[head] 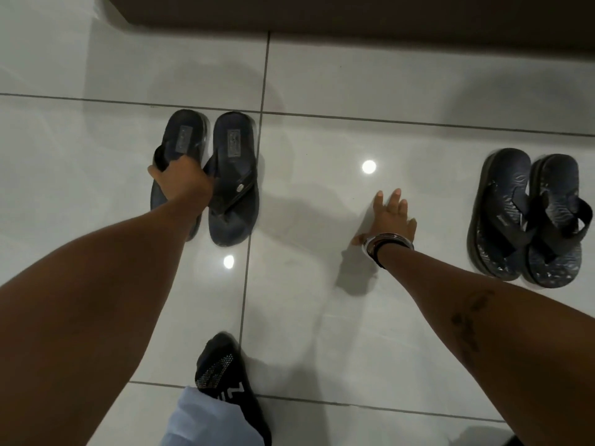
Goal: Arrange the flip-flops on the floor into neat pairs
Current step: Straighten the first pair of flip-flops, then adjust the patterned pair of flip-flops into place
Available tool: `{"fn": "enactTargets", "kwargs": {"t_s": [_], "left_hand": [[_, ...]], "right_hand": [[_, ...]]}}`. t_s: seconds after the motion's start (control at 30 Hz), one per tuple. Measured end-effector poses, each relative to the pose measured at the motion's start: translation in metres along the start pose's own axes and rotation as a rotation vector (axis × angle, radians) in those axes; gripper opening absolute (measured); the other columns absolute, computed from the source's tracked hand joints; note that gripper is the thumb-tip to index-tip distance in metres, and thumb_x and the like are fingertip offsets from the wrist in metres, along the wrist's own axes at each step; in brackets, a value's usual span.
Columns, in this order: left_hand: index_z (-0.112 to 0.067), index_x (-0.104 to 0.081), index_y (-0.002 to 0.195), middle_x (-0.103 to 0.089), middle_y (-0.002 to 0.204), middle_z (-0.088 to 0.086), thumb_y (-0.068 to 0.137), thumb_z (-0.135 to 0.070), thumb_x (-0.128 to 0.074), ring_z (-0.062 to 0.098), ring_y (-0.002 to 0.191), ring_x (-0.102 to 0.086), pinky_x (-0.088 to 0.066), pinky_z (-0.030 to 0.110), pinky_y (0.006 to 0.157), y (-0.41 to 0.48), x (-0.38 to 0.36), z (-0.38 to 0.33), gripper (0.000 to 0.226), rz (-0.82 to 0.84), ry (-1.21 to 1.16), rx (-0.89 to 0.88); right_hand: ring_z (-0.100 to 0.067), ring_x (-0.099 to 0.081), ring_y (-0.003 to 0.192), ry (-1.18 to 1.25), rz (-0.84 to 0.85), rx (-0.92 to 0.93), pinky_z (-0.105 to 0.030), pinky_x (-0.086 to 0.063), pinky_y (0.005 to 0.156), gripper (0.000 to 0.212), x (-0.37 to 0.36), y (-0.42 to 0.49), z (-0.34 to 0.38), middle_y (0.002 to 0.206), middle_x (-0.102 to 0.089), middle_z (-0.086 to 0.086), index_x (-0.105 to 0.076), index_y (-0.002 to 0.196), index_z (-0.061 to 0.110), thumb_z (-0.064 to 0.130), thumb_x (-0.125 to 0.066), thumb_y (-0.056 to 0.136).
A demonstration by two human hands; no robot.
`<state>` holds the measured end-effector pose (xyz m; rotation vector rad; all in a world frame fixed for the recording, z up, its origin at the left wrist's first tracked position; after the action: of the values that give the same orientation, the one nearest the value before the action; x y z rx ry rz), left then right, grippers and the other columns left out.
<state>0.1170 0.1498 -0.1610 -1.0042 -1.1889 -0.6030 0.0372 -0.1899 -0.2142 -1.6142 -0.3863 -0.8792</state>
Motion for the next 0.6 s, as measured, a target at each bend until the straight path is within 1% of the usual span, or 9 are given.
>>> {"fn": "enactTargets", "kwargs": {"t_s": [0.1, 0.17, 0.2, 0.27, 0.33, 0.4, 0.47, 0.53, 0.6], "left_hand": [[-0.008, -0.064, 0.084, -0.061, 0.075, 0.013, 0.088, -0.022, -0.059, 0.033, 0.084, -0.055, -0.025, 0.049, 0.110, 0.001, -0.002, -0.002, 0.015, 0.003, 0.008, 0.026], [-0.008, -0.064, 0.086, -0.062, 0.078, 0.014, 0.088, -0.018, -0.060, 0.035, 0.091, -0.058, -0.020, 0.051, 0.113, 0.001, -0.001, -0.003, 0.011, 0.025, 0.018, 0.056], [-0.008, -0.065, 0.088, -0.064, 0.082, 0.015, 0.087, -0.017, -0.061, 0.037, 0.097, -0.059, -0.017, 0.052, 0.114, -0.001, 0.001, -0.004, 0.010, 0.033, 0.024, 0.081], [-0.006, -0.066, 0.097, -0.068, 0.098, 0.018, 0.087, -0.018, -0.059, 0.038, 0.109, -0.057, -0.013, 0.054, 0.115, -0.008, 0.006, -0.011, 0.017, 0.016, 0.047, 0.143], [-0.004, -0.064, 0.109, -0.064, 0.116, 0.021, 0.089, -0.023, -0.054, 0.039, 0.118, -0.053, -0.017, 0.057, 0.114, -0.022, 0.010, -0.031, 0.029, -0.059, 0.048, 0.130], [-0.003, -0.059, 0.120, -0.056, 0.128, 0.022, 0.091, -0.030, -0.048, 0.039, 0.124, -0.048, -0.022, 0.059, 0.113, -0.047, 0.005, -0.067, 0.041, -0.102, 0.032, -0.022], [-0.005, -0.050, 0.135, -0.045, 0.145, 0.021, 0.094, -0.037, -0.047, 0.034, 0.137, -0.037, -0.019, 0.055, 0.115, -0.081, -0.009, -0.112, 0.052, -0.046, -0.023, -0.259], [-0.008, -0.039, 0.146, -0.029, 0.158, 0.017, 0.095, -0.045, -0.048, 0.028, 0.147, -0.025, -0.013, 0.050, 0.118, -0.120, -0.030, -0.163, 0.064, 0.067, -0.116, -0.467], [-0.011, -0.028, 0.152, -0.018, 0.162, 0.015, 0.094, -0.054, -0.045, 0.028, 0.150, -0.018, -0.010, 0.049, 0.120, -0.159, -0.055, -0.210, 0.074, 0.141, -0.162, -0.584]], "right_hand": [[-0.029, 0.008, 0.148, -0.002, 0.007, 0.000, -0.052, -0.020, 0.118, 0.122, 0.001, -0.001, -0.001, 0.160, 0.019, -0.009, 0.007, 0.151, 0.025, 0.043, -0.081, 0.069], [-0.029, 0.008, 0.148, -0.001, 0.015, 0.002, -0.052, -0.020, 0.118, 0.122, 0.002, -0.003, -0.001, 0.160, 0.019, -0.009, 0.008, 0.151, 0.025, 0.043, -0.081, 0.069], [-0.030, 0.008, 0.148, -0.006, 0.020, 0.007, -0.052, -0.019, 0.118, 0.122, 0.003, -0.003, 0.001, 0.160, 0.019, -0.010, 0.008, 0.151, 0.024, 0.044, -0.081, 0.069], [-0.031, 0.006, 0.148, -0.013, 0.039, 0.016, -0.052, -0.016, 0.119, 0.120, 0.006, -0.004, 0.001, 0.160, 0.018, -0.011, 0.008, 0.151, 0.023, 0.043, -0.079, 0.071], [-0.031, 0.001, 0.149, -0.055, 0.052, 0.042, -0.054, -0.012, 0.119, 0.106, 0.011, -0.004, -0.003, 0.160, 0.015, -0.012, 0.005, 0.151, 0.021, 0.040, -0.071, 0.079], [-0.030, -0.014, 0.147, -0.065, 0.021, 0.088, -0.055, -0.012, 0.119, 0.086, 0.022, -0.006, -0.018, 0.162, 0.002, -0.010, -0.007, 0.151, 0.018, 0.038, -0.059, 0.085], [-0.029, -0.034, 0.137, 0.020, -0.103, 0.105, -0.053, -0.021, 0.116, 0.065, 0.036, -0.008, -0.043, 0.159, -0.016, -0.009, -0.030, 0.143, 0.013, 0.036, -0.052, 0.087], [-0.030, -0.039, 0.133, 0.095, -0.265, 0.079, -0.051, -0.028, 0.112, 0.051, 0.055, -0.006, -0.082, 0.157, -0.021, -0.010, -0.045, 0.132, 0.011, 0.034, -0.049, 0.087], [-0.032, -0.039, 0.133, 0.108, -0.415, 0.001, -0.049, -0.034, 0.108, 0.049, 0.072, 0.001, -0.128, 0.156, -0.026, -0.014, -0.050, 0.128, 0.009, 0.036, -0.050, 0.087]]}}
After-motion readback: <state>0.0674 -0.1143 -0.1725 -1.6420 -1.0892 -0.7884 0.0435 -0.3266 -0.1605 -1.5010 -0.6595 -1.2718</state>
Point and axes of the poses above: each hand's wrist, its own y-axis towards the middle knuckle, its own x-axis out of the back of the hand, z = x × y, the point moved 1 cm from there along y, towards the middle knuckle
